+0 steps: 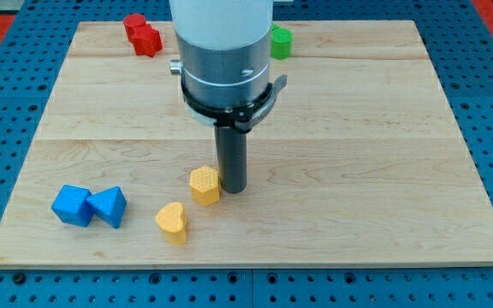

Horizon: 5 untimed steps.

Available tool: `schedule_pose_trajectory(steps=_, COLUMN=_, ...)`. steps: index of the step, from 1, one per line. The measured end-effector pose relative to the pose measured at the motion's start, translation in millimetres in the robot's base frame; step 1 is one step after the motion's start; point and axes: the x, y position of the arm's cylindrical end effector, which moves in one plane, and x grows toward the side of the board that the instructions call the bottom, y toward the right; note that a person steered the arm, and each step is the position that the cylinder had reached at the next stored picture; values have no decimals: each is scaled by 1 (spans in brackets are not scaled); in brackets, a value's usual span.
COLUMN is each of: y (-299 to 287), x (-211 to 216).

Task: Push the yellow hexagon to the left

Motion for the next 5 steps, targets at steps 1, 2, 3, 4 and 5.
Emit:
schedule_pose_trajectory(steps=1, y=0, x=-10)
schedule_pose_trajectory(steps=2, y=-13, x=4)
schedule_pose_trajectory(steps=3, y=-50, x=22)
schedule_pose_trajectory(steps=4, y=-40, x=22)
schedule_pose_trajectory(steps=5, y=-6, x=12)
